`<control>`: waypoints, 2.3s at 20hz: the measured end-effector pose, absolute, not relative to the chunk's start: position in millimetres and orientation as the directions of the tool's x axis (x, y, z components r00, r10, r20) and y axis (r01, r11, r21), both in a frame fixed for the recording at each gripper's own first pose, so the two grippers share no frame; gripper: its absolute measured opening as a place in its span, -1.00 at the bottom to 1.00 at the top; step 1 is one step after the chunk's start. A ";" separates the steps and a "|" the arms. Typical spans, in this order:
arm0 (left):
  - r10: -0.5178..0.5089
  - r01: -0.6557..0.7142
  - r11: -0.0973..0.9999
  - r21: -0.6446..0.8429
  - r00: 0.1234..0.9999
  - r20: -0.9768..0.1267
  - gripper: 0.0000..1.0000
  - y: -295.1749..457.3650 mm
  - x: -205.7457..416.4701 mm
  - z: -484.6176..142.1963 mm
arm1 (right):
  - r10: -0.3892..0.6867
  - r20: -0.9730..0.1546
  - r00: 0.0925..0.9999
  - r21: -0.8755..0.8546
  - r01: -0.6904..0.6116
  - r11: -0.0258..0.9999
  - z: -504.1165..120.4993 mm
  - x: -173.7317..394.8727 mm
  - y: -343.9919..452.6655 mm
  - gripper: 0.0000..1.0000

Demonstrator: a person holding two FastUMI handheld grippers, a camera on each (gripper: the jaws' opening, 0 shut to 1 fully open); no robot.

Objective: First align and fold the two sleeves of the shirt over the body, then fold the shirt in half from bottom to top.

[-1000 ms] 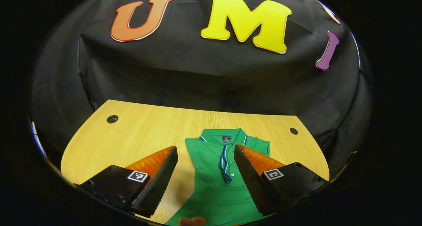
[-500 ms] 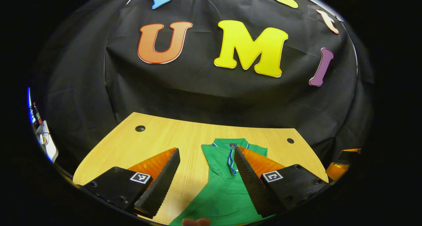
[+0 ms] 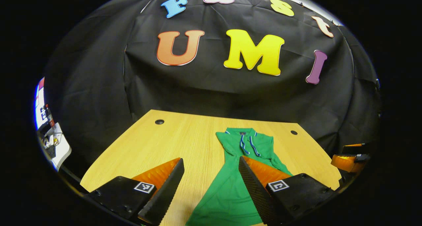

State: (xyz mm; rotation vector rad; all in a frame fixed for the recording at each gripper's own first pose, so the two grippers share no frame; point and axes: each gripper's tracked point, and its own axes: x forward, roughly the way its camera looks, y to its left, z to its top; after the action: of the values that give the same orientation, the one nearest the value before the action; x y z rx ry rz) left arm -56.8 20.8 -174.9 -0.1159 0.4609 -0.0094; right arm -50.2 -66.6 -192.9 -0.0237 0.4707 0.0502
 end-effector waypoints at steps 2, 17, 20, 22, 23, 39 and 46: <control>-0.041 -0.003 0.996 -0.088 0.870 -0.491 1.00 24.5 -78.2 -198.4 | 0.047 -0.490 0.871 -0.012 -0.060 0.998 -214.9 -62.8 -67.2 0.92; -0.122 0.041 0.991 -0.126 0.645 -0.754 1.00 29.7 -158.3 -349.8 | -0.008 -0.756 0.654 -0.017 -0.007 1.000 -383.7 -110.5 -97.5 0.94; -0.116 0.035 0.992 -0.120 0.618 -0.778 1.00 28.9 -163.4 -360.8 | -0.011 -0.780 0.626 -0.031 -0.021 0.999 -391.8 -107.3 -100.6 0.93; -0.111 0.024 0.992 -0.121 0.603 -0.790 1.00 28.9 -166.3 -366.0 | -0.009 -0.788 0.616 -0.044 -0.041 0.998 -395.0 -107.7 -100.4 0.94; -0.115 0.018 0.991 -0.129 0.586 -0.802 1.00 28.2 -170.1 -371.6 | -0.004 -0.795 0.607 -0.040 -0.047 0.998 -396.5 -109.1 -99.3 0.93; -0.165 0.102 0.986 -0.132 0.491 -0.855 -0.84 -2.4 -184.9 -372.0 | 0.146 -0.829 0.540 0.115 -0.091 0.989 -394.5 -118.2 -77.6 -0.99; -0.222 0.113 0.975 -0.192 0.526 -0.821 -0.87 -6.2 -173.7 -336.8 | 0.178 -0.806 0.565 0.158 -0.085 0.984 -360.6 -108.6 -76.9 -1.00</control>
State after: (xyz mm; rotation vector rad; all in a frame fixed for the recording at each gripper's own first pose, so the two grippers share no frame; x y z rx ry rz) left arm -173.7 -6.2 -336.8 -0.1201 0.9975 -0.2007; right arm -108.6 -76.9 -360.6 0.1055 0.9586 0.1549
